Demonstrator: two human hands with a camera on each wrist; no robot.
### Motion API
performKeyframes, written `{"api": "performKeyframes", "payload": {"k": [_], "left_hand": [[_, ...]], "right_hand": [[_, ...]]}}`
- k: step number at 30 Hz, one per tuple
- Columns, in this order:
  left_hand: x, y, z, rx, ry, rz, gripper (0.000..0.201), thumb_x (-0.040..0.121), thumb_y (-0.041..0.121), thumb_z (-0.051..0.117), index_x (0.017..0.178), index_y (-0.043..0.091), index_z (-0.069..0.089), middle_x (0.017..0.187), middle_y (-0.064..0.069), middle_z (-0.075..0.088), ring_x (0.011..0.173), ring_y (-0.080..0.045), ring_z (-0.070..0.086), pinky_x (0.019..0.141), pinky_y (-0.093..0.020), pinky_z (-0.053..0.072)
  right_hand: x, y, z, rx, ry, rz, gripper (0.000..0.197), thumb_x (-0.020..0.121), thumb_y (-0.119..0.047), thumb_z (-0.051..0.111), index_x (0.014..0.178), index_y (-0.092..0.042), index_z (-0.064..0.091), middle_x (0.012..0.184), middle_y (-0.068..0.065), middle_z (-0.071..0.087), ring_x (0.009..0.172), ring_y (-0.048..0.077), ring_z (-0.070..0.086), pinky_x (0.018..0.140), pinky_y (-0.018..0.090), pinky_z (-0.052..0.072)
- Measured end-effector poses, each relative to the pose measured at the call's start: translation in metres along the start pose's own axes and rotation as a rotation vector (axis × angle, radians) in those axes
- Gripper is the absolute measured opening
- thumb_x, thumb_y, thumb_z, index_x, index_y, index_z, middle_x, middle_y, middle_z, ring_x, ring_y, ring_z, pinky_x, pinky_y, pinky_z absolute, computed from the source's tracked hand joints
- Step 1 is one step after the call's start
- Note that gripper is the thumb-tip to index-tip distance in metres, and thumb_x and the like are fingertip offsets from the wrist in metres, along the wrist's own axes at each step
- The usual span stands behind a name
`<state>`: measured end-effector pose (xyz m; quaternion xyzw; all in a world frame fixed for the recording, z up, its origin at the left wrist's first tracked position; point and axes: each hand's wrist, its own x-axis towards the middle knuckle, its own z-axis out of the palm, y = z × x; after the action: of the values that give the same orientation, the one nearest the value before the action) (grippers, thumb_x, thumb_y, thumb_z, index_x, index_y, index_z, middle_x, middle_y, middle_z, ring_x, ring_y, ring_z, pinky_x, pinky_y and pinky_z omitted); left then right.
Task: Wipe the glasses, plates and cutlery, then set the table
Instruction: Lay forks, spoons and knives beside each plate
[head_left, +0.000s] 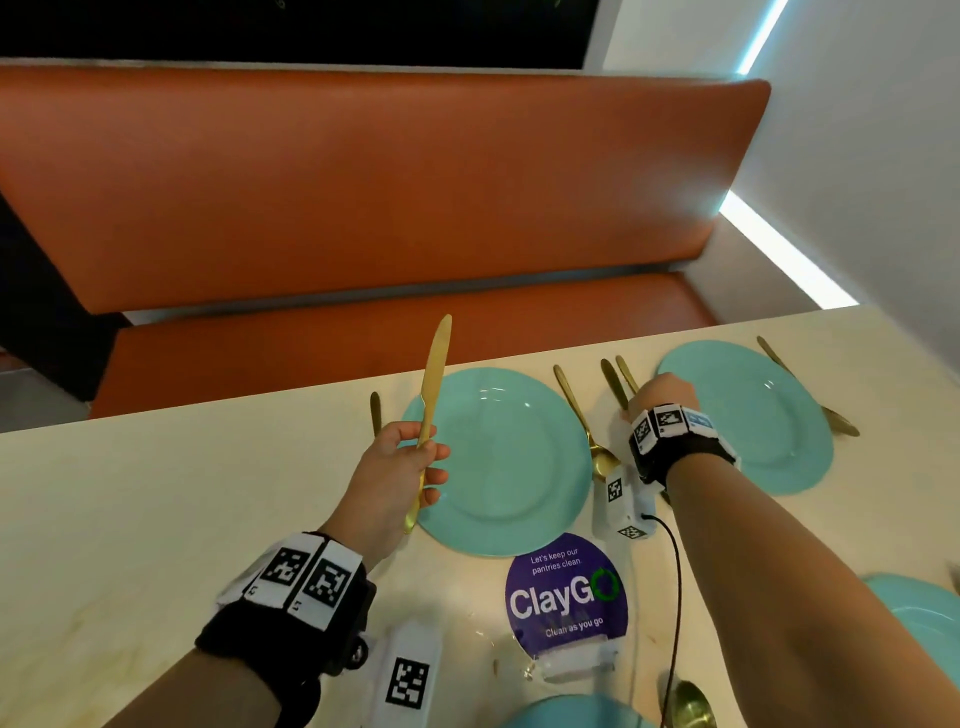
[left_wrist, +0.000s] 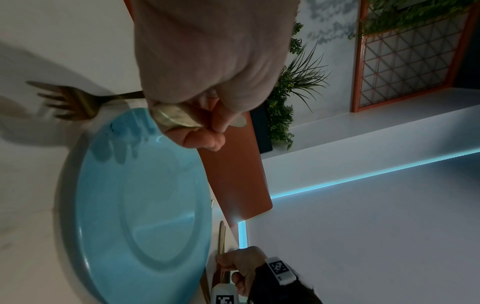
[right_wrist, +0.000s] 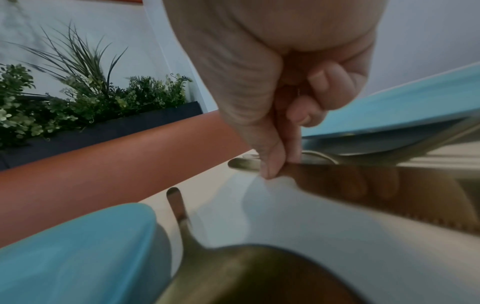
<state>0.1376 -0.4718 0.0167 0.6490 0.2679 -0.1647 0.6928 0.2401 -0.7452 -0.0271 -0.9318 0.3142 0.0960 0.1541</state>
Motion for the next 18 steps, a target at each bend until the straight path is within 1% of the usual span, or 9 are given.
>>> {"api": "performKeyframes", "payload": {"k": [1, 2, 6, 8, 10, 12, 16, 18], "left_hand": [[0.0005, -0.0004, 0.0005, 0.002, 0.001, -0.002, 0.014, 0.098, 0.011, 0.047, 0.108, 0.018, 0.054, 0.091, -0.001, 0.062, 0.069, -0.012, 0.054, 0.059, -0.023, 0.048], [0.0005, -0.0005, 0.0009, 0.005, 0.002, -0.003, 0.013, 0.098, 0.012, 0.047, 0.107, 0.019, 0.054, 0.092, -0.001, 0.062, 0.070, -0.012, 0.055, 0.060, -0.023, 0.049], [0.0003, -0.0009, 0.0021, 0.003, -0.005, -0.003, 0.014, 0.098, 0.012, 0.048, 0.108, 0.019, 0.054, 0.092, -0.002, 0.062, 0.071, -0.013, 0.055, 0.059, -0.023, 0.048], [-0.0002, -0.0003, 0.0017, 0.002, -0.004, -0.003, 0.014, 0.098, 0.012, 0.049, 0.108, 0.019, 0.054, 0.091, -0.002, 0.062, 0.071, -0.013, 0.054, 0.060, -0.023, 0.048], [-0.0002, 0.0003, 0.0007, -0.001, -0.003, -0.002, 0.014, 0.098, 0.013, 0.049, 0.108, 0.020, 0.054, 0.091, -0.002, 0.062, 0.071, -0.013, 0.055, 0.060, -0.023, 0.049], [-0.0005, 0.0000, -0.0006, -0.001, -0.003, -0.001, 0.013, 0.098, 0.013, 0.049, 0.107, 0.020, 0.054, 0.092, -0.002, 0.062, 0.070, -0.012, 0.055, 0.060, -0.022, 0.049], [-0.0007, -0.0035, -0.0027, -0.010, 0.001, -0.013, 0.012, 0.098, 0.013, 0.049, 0.106, 0.021, 0.054, 0.093, -0.003, 0.063, 0.071, -0.013, 0.055, 0.061, -0.023, 0.049], [-0.0010, -0.0057, -0.0028, -0.017, 0.000, -0.019, 0.013, 0.098, 0.012, 0.048, 0.106, 0.020, 0.054, 0.094, -0.004, 0.063, 0.070, -0.013, 0.054, 0.060, -0.023, 0.049]], "right_hand": [[0.0021, -0.0007, 0.0009, 0.006, 0.000, 0.006, 0.012, 0.086, -0.010, 0.061, 0.088, 0.001, 0.063, 0.101, 0.018, 0.066, 0.093, 0.034, 0.064, 0.078, 0.035, 0.052], [0.0027, -0.0005, 0.0012, 0.012, 0.005, 0.008, 0.012, 0.087, -0.010, 0.061, 0.089, 0.001, 0.063, 0.100, 0.018, 0.066, 0.092, 0.034, 0.064, 0.077, 0.034, 0.052], [0.0051, 0.0005, 0.0012, 0.028, 0.034, 0.018, 0.009, 0.087, -0.009, 0.060, 0.080, -0.004, 0.060, 0.098, 0.018, 0.067, 0.089, 0.034, 0.065, 0.072, 0.032, 0.050], [0.0054, 0.0014, 0.0014, 0.029, 0.031, 0.024, 0.008, 0.086, -0.008, 0.061, 0.080, -0.004, 0.060, 0.098, 0.018, 0.067, 0.090, 0.033, 0.065, 0.075, 0.032, 0.050], [0.0053, 0.0015, 0.0015, 0.038, 0.032, 0.013, 0.006, 0.086, -0.007, 0.061, 0.084, -0.001, 0.062, 0.100, 0.019, 0.067, 0.092, 0.034, 0.065, 0.078, 0.033, 0.051], [0.0054, 0.0018, 0.0014, 0.048, 0.034, 0.011, 0.008, 0.086, -0.006, 0.061, 0.087, 0.002, 0.064, 0.101, 0.021, 0.066, 0.092, 0.035, 0.064, 0.078, 0.033, 0.051], [0.0041, 0.0017, 0.0003, 0.042, 0.042, -0.001, 0.008, 0.085, -0.006, 0.061, 0.079, -0.001, 0.061, 0.100, 0.021, 0.066, 0.092, 0.035, 0.064, 0.077, 0.032, 0.050], [0.0045, 0.0026, 0.0003, 0.036, 0.046, -0.004, 0.015, 0.085, -0.006, 0.061, 0.072, -0.003, 0.056, 0.100, 0.021, 0.066, 0.091, 0.035, 0.064, 0.076, 0.033, 0.051]]}}
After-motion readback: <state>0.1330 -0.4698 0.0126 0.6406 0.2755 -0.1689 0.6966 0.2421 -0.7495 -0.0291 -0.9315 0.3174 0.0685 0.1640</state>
